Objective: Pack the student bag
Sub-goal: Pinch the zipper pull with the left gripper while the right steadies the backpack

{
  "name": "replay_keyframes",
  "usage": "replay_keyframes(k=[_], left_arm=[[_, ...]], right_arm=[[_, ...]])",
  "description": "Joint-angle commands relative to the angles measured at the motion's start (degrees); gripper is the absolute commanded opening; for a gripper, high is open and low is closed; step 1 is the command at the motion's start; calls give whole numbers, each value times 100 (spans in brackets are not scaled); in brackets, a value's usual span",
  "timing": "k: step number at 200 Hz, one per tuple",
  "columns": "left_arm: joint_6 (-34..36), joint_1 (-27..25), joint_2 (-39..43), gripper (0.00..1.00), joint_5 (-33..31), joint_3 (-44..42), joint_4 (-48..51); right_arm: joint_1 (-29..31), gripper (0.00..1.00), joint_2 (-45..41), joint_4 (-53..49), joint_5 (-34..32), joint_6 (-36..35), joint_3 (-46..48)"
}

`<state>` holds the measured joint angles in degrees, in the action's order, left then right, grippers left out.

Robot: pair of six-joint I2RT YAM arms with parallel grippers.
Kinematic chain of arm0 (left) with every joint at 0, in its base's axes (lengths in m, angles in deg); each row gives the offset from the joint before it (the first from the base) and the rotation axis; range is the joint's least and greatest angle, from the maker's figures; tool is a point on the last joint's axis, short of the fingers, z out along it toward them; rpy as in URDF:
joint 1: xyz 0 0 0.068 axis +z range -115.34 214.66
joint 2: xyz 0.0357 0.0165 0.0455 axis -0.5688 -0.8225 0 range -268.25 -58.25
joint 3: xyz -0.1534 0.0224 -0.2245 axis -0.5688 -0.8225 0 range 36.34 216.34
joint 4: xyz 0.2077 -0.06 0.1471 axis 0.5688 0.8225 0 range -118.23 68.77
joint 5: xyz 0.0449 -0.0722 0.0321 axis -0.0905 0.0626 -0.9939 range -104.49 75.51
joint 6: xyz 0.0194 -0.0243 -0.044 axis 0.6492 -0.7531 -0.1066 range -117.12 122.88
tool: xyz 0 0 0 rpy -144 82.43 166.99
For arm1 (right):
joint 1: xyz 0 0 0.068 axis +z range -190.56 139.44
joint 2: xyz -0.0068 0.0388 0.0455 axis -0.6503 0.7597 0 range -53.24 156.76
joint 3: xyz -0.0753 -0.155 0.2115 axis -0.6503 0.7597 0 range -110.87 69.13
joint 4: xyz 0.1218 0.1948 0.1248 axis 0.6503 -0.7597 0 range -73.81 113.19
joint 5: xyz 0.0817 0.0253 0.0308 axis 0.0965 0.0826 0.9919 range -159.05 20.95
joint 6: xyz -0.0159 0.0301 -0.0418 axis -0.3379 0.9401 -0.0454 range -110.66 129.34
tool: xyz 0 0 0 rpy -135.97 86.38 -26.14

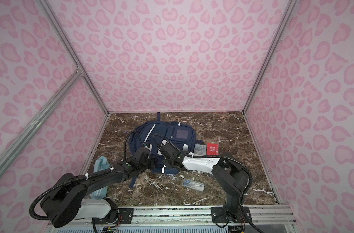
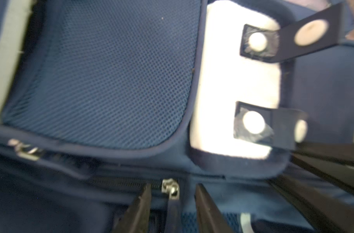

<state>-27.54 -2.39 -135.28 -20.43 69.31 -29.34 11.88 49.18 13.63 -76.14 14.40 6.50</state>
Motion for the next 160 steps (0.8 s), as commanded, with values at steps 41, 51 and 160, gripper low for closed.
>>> replay_keyframes(k=[41,51,160], left_arm=[[71,-99,-356,28,359,-218,-278],[71,-104,-437,30,252,-125,-212],[91,-135,-541,4,-226,223,305]], right_arm=[[-103,23,81,114,-11,215,117],[-96,23,96,136,30,215,112],[-136,18,149,61,-206,359,229]])
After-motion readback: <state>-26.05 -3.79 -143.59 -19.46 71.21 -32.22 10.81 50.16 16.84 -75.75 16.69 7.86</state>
